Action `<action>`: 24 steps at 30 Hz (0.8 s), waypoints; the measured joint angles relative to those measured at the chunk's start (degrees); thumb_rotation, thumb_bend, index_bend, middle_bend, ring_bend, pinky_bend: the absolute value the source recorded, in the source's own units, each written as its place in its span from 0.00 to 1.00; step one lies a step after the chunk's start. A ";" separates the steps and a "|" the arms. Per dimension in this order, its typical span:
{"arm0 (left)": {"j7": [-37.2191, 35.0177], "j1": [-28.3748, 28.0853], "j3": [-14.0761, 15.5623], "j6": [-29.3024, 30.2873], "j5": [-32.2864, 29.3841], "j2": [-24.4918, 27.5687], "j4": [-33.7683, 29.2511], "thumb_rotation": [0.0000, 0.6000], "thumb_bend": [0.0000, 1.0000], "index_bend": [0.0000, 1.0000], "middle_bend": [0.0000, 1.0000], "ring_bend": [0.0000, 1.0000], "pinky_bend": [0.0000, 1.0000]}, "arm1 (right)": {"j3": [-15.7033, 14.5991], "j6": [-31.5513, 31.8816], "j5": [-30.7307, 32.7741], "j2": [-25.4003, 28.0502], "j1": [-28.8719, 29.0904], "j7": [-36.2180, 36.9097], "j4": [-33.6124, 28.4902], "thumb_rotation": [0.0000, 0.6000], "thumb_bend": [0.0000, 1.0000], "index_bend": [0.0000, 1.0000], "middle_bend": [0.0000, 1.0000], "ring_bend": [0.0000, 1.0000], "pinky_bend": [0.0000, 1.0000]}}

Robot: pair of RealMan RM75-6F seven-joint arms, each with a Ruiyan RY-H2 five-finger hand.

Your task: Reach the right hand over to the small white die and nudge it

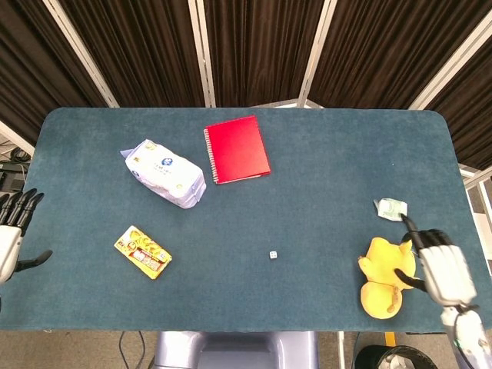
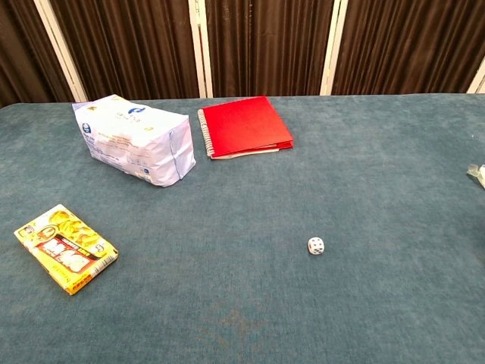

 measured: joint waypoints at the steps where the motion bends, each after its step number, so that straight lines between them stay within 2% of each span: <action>1: 0.01 -0.28 -0.18 -0.36 -0.17 0.05 -0.07 1.00 0.00 0.00 0.00 0.00 0.00 | 0.07 -1.75 -0.34 0.15 1.09 0.56 -0.17 1.00 0.36 0.00 0.84 0.79 1.00; 8: 0.01 -1.76 -1.09 -2.25 -1.02 0.06 0.19 1.00 0.00 0.00 0.00 0.00 0.00 | 0.72 -19.56 -1.91 2.03 11.72 5.37 -3.64 1.00 0.44 0.00 0.85 0.81 1.00; 15: 0.30 -2.28 -1.24 -3.37 -1.88 -0.47 1.04 1.00 0.00 0.00 0.00 0.00 0.00 | 1.70 -36.17 -0.10 -0.65 22.32 2.76 -5.41 1.00 0.46 0.00 0.86 0.82 1.00; 21: 0.45 -2.58 -1.34 -4.18 -2.61 -0.74 1.55 1.00 0.00 0.00 0.00 0.00 0.00 | 2.22 -42.38 4.45 -6.06 26.61 -2.14 -4.07 1.00 0.46 0.00 0.86 0.82 1.00; 24: 0.68 -2.85 -1.38 -4.80 -3.08 -0.96 1.82 1.00 0.00 0.00 0.00 0.00 0.00 | 2.34 -44.23 7.71 -7.97 27.72 -4.72 -3.00 1.00 0.50 0.00 0.86 0.82 1.00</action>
